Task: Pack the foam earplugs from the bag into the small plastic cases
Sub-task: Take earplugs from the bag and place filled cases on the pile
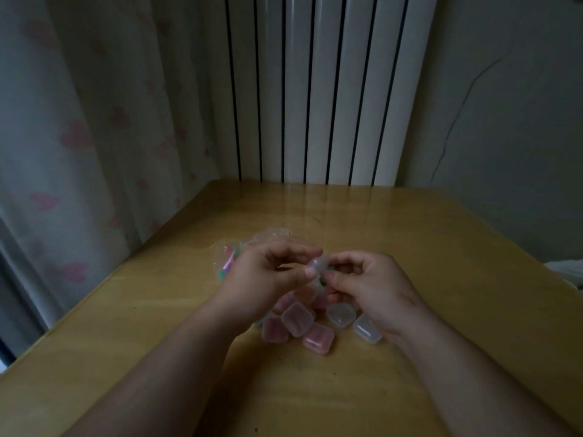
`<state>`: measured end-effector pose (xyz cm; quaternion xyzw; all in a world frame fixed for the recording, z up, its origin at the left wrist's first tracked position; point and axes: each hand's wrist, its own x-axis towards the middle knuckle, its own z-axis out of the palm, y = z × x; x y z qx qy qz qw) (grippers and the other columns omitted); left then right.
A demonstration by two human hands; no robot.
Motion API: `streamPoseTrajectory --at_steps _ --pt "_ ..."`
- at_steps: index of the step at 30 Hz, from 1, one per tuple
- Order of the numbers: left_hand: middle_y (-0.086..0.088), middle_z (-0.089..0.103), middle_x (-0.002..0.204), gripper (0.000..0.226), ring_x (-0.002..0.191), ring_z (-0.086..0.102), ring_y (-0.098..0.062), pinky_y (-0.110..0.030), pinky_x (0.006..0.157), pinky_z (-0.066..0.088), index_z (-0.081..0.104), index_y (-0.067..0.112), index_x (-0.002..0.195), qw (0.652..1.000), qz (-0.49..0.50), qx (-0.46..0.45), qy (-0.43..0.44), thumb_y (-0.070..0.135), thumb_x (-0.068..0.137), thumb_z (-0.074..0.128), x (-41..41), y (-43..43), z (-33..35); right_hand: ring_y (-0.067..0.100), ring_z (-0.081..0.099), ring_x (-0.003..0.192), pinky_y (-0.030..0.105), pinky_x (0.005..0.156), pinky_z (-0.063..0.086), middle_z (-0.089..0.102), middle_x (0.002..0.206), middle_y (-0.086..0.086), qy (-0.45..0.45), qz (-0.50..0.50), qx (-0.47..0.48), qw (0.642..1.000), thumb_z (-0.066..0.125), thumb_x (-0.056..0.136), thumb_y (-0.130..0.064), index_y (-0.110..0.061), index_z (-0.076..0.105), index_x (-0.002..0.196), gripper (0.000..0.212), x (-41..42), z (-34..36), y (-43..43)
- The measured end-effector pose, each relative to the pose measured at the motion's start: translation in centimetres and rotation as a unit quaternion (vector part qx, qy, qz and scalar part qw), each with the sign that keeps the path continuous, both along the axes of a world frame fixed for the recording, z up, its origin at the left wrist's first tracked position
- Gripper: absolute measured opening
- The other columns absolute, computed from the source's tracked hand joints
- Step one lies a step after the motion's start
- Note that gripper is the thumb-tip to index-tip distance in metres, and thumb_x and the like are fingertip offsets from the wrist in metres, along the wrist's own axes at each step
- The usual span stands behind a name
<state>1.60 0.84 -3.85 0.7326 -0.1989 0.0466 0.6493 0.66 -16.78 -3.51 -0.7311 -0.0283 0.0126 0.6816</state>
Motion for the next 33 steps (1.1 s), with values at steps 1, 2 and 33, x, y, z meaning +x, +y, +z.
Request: streamPoseTrajectory --at_steps 1,2,33 --pt "0.012 0.074 0.099 0.031 0.096 0.069 -0.004 -0.018 0.079 0.054 0.074 0.028 0.091 1.000 0.004 0.002 -0.007 0.001 0.077 0.076 0.0 -0.1 -0.1 0.017 0.069 0.064 0.026 0.060 0.055 0.074 0.077 0.006 -0.002 -0.004 -0.005 1.000 0.070 0.085 -0.005 -0.010 0.072 0.097 0.013 0.0 -0.1 0.0" --pt "0.012 0.074 0.099 0.031 0.096 0.069 -0.004 -0.019 0.079 0.055 0.074 0.028 0.092 1.000 0.006 0.003 -0.008 0.002 0.076 0.076 0.1 -0.1 -0.1 0.016 0.070 0.064 0.027 0.061 0.055 0.074 0.077 0.005 -0.003 -0.007 -0.008 1.000 0.070 0.086 -0.008 -0.011 0.072 0.096 0.012 0.0 -0.2 0.1" --pt "0.004 0.070 0.104 0.028 0.098 0.069 -0.010 -0.039 0.088 0.058 0.070 0.031 0.096 0.992 0.082 0.047 -0.085 0.010 0.080 0.079 1.1 -0.1 -1.1 0.020 0.068 0.069 0.036 0.070 0.058 0.073 0.079 0.013 -0.002 0.000 0.020 1.000 0.069 0.088 -0.024 -0.013 0.076 0.091 0.013 0.4 -0.7 0.4"
